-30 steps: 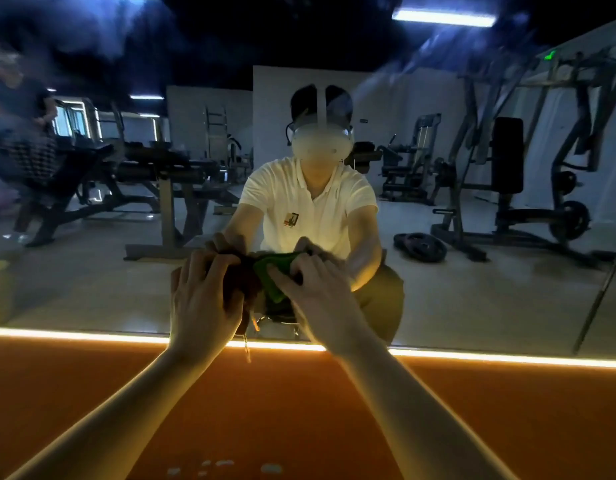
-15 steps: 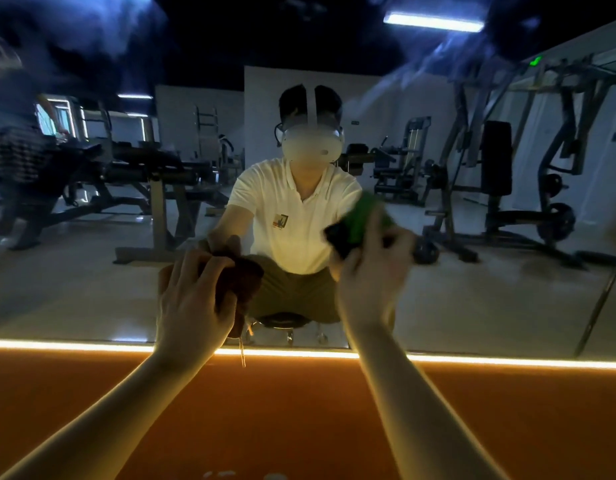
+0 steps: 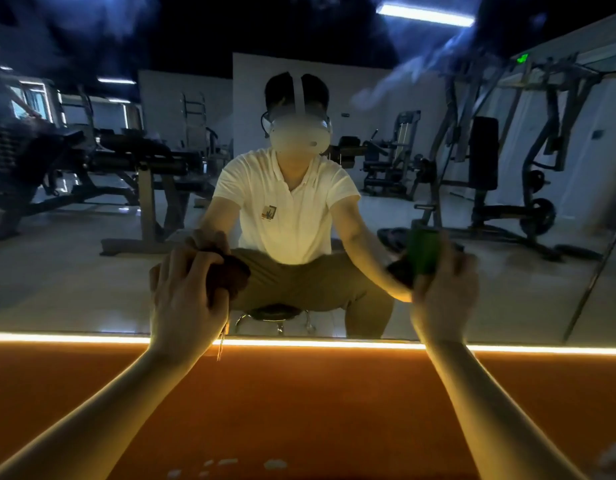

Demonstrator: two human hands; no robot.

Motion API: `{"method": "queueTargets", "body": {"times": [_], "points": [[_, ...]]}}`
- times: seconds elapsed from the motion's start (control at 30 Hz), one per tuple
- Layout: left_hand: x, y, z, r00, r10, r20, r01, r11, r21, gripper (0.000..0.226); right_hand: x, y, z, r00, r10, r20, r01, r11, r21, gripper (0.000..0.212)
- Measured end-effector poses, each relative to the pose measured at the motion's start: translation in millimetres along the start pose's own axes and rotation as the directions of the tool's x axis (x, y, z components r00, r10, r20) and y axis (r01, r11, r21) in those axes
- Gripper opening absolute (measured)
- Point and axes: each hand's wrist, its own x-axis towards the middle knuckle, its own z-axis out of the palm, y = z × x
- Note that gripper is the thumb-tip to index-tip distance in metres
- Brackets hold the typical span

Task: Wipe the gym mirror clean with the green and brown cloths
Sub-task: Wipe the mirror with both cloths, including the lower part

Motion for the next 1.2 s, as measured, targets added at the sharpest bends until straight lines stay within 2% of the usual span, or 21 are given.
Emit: {"method": "queueTargets", "body": {"times": [0.03, 0.07, 0.13, 0.27, 0.37, 0.47, 0.5, 0.53, 0.6, 0.63, 0.67, 0.7, 0.77, 0.83, 0.87, 0.93, 0.97, 1.03, 1.07, 1.1, 1.2], "points": [[0.4, -0.6, -0.3, 1.000, 0.001, 0.005, -0.001, 1.000, -0.003, 0.034, 0.3, 6.6, -0.3, 0.977, 0.202, -0.060, -0.198, 0.978, 0.070, 0.051], [0.9, -1.8, -1.0, 1.000, 0.005, 0.011, -0.005, 1.000, -0.003, 0.035, -0.4, 6.8, -1.8, 0.940, 0.332, -0.082, -0.323, 0.940, 0.107, 0.053], [0.2, -4.4, -3.5, 0.999, 0.031, 0.024, -0.031, 0.999, 0.007, 0.037, -0.4, -10.4, -0.8, 0.910, 0.401, -0.107, -0.375, 0.905, 0.200, 0.052], [-2.2, -16.3, -12.7, 0.999, 0.046, 0.025, -0.048, 0.998, 0.046, 0.037, -8.3, -63.3, 15.1, 0.972, 0.211, -0.100, -0.172, 0.936, 0.307, 0.028], [-4.4, -34.2, -23.4, 0.999, 0.009, 0.038, -0.012, 0.997, 0.083, 0.045, -28.4, -107.0, 32.8, 0.998, 0.046, -0.045, -0.033, 0.962, 0.270, 0.022], [-6.5, -54.3, -36.4, 0.999, -0.005, 0.031, 0.001, 0.993, 0.122, 0.043, -68.8, -156.8, 51.9, 0.971, -0.232, 0.054, 0.210, 0.942, 0.262, 0.021], [-7.8, -60.5, -39.9, 0.999, -0.011, 0.030, 0.008, 0.992, 0.130, 0.040, -86.5, -173.5, 56.5, 0.927, -0.362, 0.099, 0.322, 0.903, 0.284, 0.022], [-9.1, -67.0, -43.0, 1.000, -0.009, 0.027, 0.005, 0.991, 0.135, 0.035, -105.3, -185.8, 62.4, 0.847, -0.509, 0.153, 0.450, 0.840, 0.304, 0.021], [-11.6, -76.1, -46.2, 0.999, 0.020, 0.045, -0.025, 0.991, 0.133, 0.030, -133.0, -190.7, 72.4, 0.605, -0.764, 0.224, 0.695, 0.644, 0.319, 0.017], [-12.1, -78.4, -46.1, 0.997, 0.045, 0.067, -0.054, 0.990, 0.129, 0.032, -138.3, -182.8, 77.1, 0.518, -0.817, 0.255, 0.750, 0.577, 0.325, 0.017], [-12.9, -80.2, -45.5, 0.994, 0.070, 0.085, -0.081, 0.988, 0.129, 0.033, -136.4, -172.3, 78.6, 0.481, -0.833, 0.275, 0.766, 0.551, 0.332, 0.017], [-13.2, -80.9, -44.2, 0.991, 0.088, 0.100, -0.100, 0.987, 0.126, 0.037, -130.5, -158.9, 79.1, 0.478, -0.831, 0.283, 0.763, 0.553, 0.334, 0.016], [-13.0, -78.9, -42.3, 0.988, 0.094, 0.126, -0.108, 0.988, 0.112, 0.046, -109.9, -130.5, 67.5, 0.543, -0.802, 0.249, 0.750, 0.597, 0.285, 0.016], [-10.2, -78.1, -40.1, 0.988, 0.096, 0.119, -0.107, 0.990, 0.093, 0.046, -85.0, -98.0, 49.4, 0.675, -0.718, 0.170, 0.699, 0.696, 0.165, 0.018], [-8.9, -78.2, -38.7, 0.989, 0.097, 0.109, -0.106, 0.991, 0.084, 0.045, -73.9, -80.7, 40.3, 0.760, -0.635, 0.141, 0.623, 0.773, 0.119, 0.016], [-6.9, -78.0, -36.7, 0.990, 0.105, 0.094, -0.112, 0.991, 0.067, 0.044, -56.6, -51.7, 25.1, 0.940, -0.333, 0.078, 0.332, 0.943, 0.030, 0.013], [-6.3, -77.9, -36.3, 0.990, 0.115, 0.087, -0.120, 0.991, 0.058, 0.045, -51.5, -43.1, 22.0, 0.991, -0.126, 0.039, 0.126, 0.992, 0.000, 0.014], [-5.3, -80.6, -36.9, 0.988, 0.137, 0.074, -0.140, 0.989, 0.038, 0.046, -45.6, -47.7, 26.8, 0.970, 0.241, -0.014, -0.241, 0.971, 0.004, 0.019], [-5.3, -82.6, -37.6, 0.987, 0.145, 0.070, -0.148, 0.989, 0.030, 0.047, -46.3, -61.4, 30.8, 0.955, 0.294, -0.030, -0.294, 0.956, 0.016, 0.021], [-5.9, -84.6, -38.2, 0.986, 0.155, 0.064, -0.157, 0.987, 0.026, 0.048, -50.7, -78.1, 38.2, 0.964, 0.262, -0.039, -0.261, 0.965, 0.031, 0.023], [-7.9, -90.2, -39.5, 0.981, 0.193, 0.035, -0.194, 0.980, 0.034, 0.043, -82.1, -147.4, 61.0, 1.000, 0.022, -0.013, -0.020, 0.994, 0.108, 0.019]]}}
